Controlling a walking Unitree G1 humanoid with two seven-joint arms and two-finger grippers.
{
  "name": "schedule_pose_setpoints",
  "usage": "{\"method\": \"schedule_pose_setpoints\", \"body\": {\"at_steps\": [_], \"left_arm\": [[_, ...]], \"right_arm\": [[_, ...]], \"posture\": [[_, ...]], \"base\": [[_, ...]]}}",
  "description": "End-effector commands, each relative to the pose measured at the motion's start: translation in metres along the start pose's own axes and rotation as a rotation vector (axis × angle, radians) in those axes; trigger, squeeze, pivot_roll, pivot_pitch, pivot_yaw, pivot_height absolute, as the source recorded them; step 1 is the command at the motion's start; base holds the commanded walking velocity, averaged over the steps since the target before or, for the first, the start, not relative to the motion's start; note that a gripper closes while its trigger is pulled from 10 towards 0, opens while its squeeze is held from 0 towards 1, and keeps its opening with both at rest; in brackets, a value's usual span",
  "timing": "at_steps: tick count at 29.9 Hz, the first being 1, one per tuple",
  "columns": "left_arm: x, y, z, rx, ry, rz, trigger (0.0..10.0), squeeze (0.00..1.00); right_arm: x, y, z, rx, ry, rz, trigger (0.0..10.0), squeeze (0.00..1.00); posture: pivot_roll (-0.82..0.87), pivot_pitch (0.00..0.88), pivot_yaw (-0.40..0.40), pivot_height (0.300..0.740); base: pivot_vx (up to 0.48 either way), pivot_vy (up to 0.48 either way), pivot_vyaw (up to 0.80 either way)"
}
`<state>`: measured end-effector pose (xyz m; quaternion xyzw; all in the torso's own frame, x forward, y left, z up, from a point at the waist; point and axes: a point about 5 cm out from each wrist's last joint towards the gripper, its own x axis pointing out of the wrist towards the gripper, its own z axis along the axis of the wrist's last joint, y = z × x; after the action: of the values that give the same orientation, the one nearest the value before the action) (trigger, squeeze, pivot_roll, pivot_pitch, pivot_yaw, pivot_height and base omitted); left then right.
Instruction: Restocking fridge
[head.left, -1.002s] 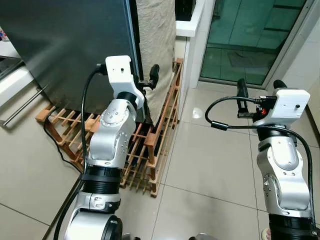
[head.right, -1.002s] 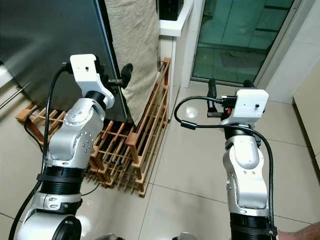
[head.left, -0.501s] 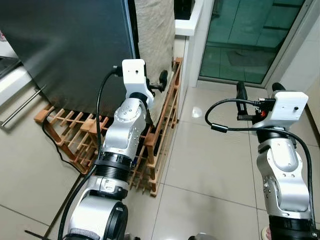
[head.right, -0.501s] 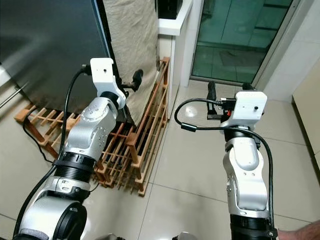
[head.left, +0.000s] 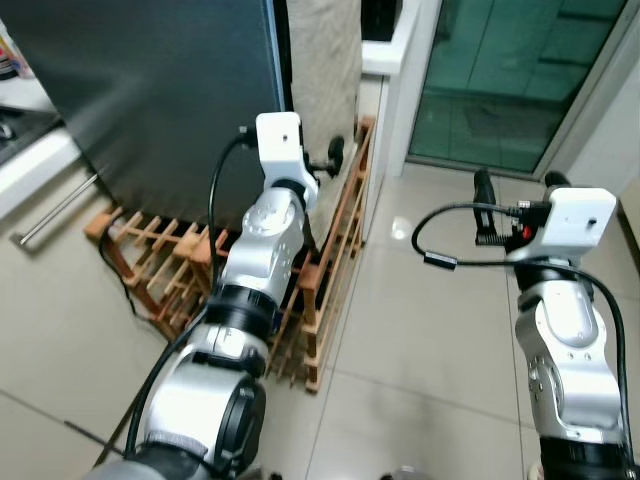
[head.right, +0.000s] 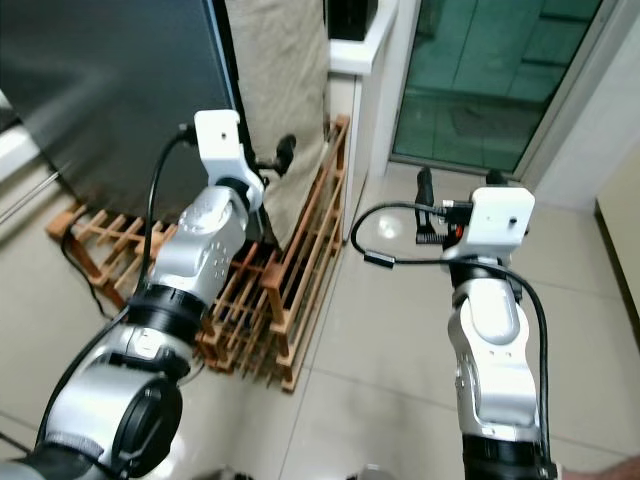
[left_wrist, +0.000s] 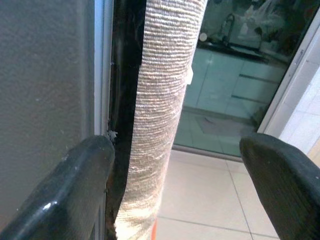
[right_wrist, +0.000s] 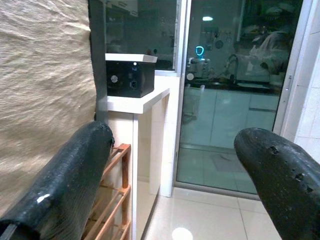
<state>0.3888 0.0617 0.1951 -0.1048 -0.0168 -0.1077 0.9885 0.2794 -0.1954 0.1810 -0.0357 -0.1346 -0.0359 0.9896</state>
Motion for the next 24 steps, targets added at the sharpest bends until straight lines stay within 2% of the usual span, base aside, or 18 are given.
{"method": "schedule_pose_setpoints", "body": {"at_steps": [1,7,9,11,15,24], "left_arm": [[0.005,-0.004,0.013,-0.004,-0.042,-0.005,10.0,0.00],[0.010,-0.022,0.021,-0.069,-0.050,-0.097,10.0,0.00],[0.010,-0.034,0.024,-0.101,-0.062,-0.177,10.0,0.00],[0.011,-0.037,0.025,-0.110,-0.067,-0.194,10.0,0.00],[0.012,-0.044,0.016,-0.106,-0.037,-0.209,10.0,0.00],[0.015,-0.047,0.008,-0.044,-0.006,-0.231,10.0,0.00]], "right_arm": [[0.000,0.000,0.001,0.001,0.002,-0.004,10.0,0.03],[-0.003,-0.001,0.001,-0.004,0.005,-0.006,10.0,0.03],[-0.004,-0.003,0.001,-0.007,0.007,-0.016,10.0,0.03],[-0.004,-0.004,0.001,-0.008,0.007,-0.018,10.0,0.03],[-0.004,-0.002,-0.001,-0.007,0.014,-0.014,10.0,0.03],[-0.004,0.001,-0.005,0.013,0.034,-0.010,10.0,0.03]], "posture": [[-0.20,0.045,0.059,0.740],[-0.21,0.051,0.064,0.740],[-0.21,0.053,0.065,0.740],[-0.21,0.054,0.065,0.740],[-0.21,0.057,0.063,0.740],[-0.21,0.059,0.070,0.740]], "base": [[0.000,0.000,0.00],[0.000,0.000,0.00],[0.000,0.000,0.00],[0.000,0.000,0.00],[0.000,0.000,0.00],[0.000,0.000,0.00]]}}
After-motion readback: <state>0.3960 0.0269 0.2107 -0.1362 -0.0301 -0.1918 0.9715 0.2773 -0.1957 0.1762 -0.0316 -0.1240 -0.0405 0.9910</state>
